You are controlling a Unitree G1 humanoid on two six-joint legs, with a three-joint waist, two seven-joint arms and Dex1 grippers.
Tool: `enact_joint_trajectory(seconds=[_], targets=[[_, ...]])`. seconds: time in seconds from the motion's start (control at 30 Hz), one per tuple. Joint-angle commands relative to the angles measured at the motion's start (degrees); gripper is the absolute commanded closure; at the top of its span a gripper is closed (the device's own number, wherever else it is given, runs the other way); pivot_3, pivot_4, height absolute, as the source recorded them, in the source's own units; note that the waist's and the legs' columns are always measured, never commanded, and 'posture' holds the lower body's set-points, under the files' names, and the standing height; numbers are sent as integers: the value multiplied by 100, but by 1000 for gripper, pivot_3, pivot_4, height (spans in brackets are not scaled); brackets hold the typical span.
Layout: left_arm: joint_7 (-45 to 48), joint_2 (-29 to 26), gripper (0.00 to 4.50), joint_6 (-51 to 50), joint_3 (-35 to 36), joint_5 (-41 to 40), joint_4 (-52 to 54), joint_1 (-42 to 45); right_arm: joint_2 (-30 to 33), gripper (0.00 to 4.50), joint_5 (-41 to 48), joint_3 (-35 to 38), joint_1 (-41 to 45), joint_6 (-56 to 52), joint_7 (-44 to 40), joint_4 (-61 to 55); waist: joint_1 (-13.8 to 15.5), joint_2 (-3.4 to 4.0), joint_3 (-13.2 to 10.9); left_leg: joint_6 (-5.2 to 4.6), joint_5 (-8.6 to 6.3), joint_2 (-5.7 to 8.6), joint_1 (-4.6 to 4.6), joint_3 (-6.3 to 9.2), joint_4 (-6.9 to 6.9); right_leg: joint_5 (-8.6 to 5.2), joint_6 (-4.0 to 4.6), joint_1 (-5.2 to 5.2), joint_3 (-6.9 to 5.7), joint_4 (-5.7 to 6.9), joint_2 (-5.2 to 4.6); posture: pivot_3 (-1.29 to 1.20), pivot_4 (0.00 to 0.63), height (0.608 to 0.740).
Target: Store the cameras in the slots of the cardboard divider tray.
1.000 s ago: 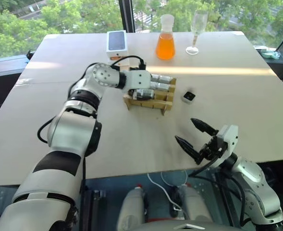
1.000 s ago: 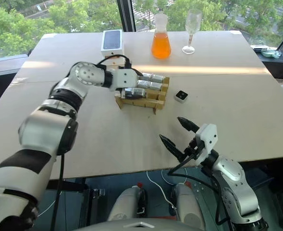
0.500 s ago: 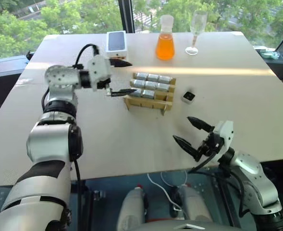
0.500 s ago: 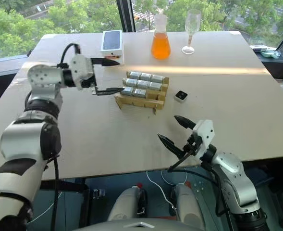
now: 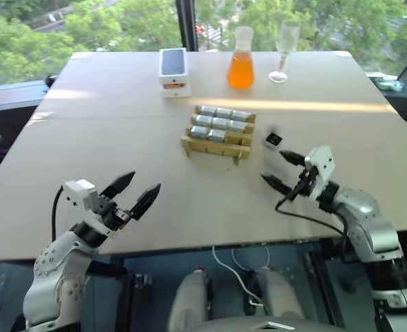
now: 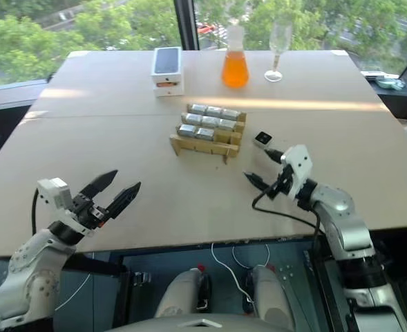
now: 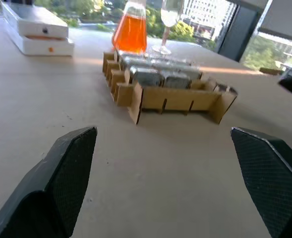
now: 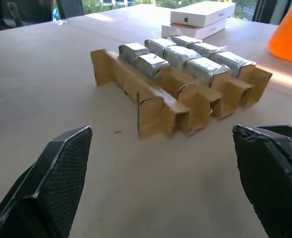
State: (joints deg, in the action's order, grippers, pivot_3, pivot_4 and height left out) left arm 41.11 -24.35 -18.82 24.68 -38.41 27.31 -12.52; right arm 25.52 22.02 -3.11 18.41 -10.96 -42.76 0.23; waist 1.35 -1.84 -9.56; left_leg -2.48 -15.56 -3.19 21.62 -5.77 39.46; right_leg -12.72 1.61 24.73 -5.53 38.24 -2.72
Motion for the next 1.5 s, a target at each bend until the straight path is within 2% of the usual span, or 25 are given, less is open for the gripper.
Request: enact_joint_trajectory(seconds=[0.03, 0.13, 0.27, 0.4, 0.5, 0.93, 0.97, 1.1, 1.17, 1.23, 1.33, 1.5], targets=[[-204, -495, 53, -484, -160, -137, 1299, -387, 252, 0, -381, 15, 1187, 119, -434, 1480, -52, 14, -2, 1, 0, -2, -18, -2, 0, -2, 5, -12, 3, 2, 5, 0, 150, 740], [-283, -872, 53, -804, -136, -452, 1793, -485, 166, 0, -689, -29, 2308, 396, -639, 3257, -73, 20, -3, -8, 5, -5, -28, -11, -3, 6, 14, -10, 18, 6, 17, 0, 150, 740], [-378, -1245, 53, -1102, -88, -709, 2093, -531, -70, 0, -1030, -45, 3400, 856, -974, 5263, -133, 20, -3, -4, 7, -12, -30, -12, -29, 17, 1, -2, 34, 4, 52, 0, 150, 740], [-475, -1464, 53, -1234, -29, -915, 2249, -533, -277, 0, -1344, -46, 4026, 1189, -1319, 6470, -187, 23, -4, 9, 13, -28, -6, -6, -46, 25, 29, 13, 33, -18, 58, 0, 150, 740], [-525, -1556, 53, -1236, 43, -910, 2218, -548, -446, 0, -1518, -14, 4271, 1265, -1468, 6936, -207, 24, -4, 28, 23, -24, 22, -11, -47, 27, 30, 33, 33, -32, 47, 0, 150, 740], [-193, -1898, 53, -1234, 182, -946, 2021, -645, -783, 0, -1985, 195, 4439, 1853, -658, 7377, -221, 37, -12, 28, 22, -11, 24, -12, -49, 26, 27, 38, 32, -31, 30, 0, 150, 740], [-161, -1918, 0, -1236, 157, -955, 1995, -619, -789, 541, -2007, 203, 4438, 1890, -654, 7381, -221, 39, -14, 28, 22, -11, 24, -12, -50, 26, 27, 39, 32, -31, 30, 0, 150, 740], [53, -2050, 0, -1211, 15, -963, 1827, -332, -791, 2155, -2077, 268, 4416, 2026, -579, 7381, -220, 42, -16, 28, 22, -11, 25, -12, -51, 26, 27, 39, 32, -31, 30, 0, 150, 740], [159, -2083, 0, -1203, -10, -992, 1732, -215, -787, 2628, -2123, 272, 4393, 2123, -591, 7369, -220, 43, -16, 28, 22, -11, 26, -12, -51, 26, 27, 39, 32, -31, 30, 0, 150, 740], [253, -2124, 0, -1280, -74, -1071, 1592, -85, -781, 2628, -2145, 301, 4363, 2282, -590, 7337, -222, 50, -21, 28, 22, -10, 26, -13, -51, 26, 27, 40, 33, -32, 29, 0, 150, 740], [230, -2260, 0, -1504, -331, -1009, 1163, 427, -584, 2628, -2510, 20, 4266, 3171, -577, 7122, -213, 58, -27, 29, 22, -10, 29, -14, -51, 26, 27, 43, 33, -32, 30, 0, 150, 740], [41, -2328, 0, -2210, -715, -1313, 60, 1878, -229, 2628, -3038, -410, 4026, 5052, -532, 6532, -201, 64, -35, 31, 24, -10, 37, -13, -52, 16, 7, 49, 30, -30, 32, 0, 150, 740]])
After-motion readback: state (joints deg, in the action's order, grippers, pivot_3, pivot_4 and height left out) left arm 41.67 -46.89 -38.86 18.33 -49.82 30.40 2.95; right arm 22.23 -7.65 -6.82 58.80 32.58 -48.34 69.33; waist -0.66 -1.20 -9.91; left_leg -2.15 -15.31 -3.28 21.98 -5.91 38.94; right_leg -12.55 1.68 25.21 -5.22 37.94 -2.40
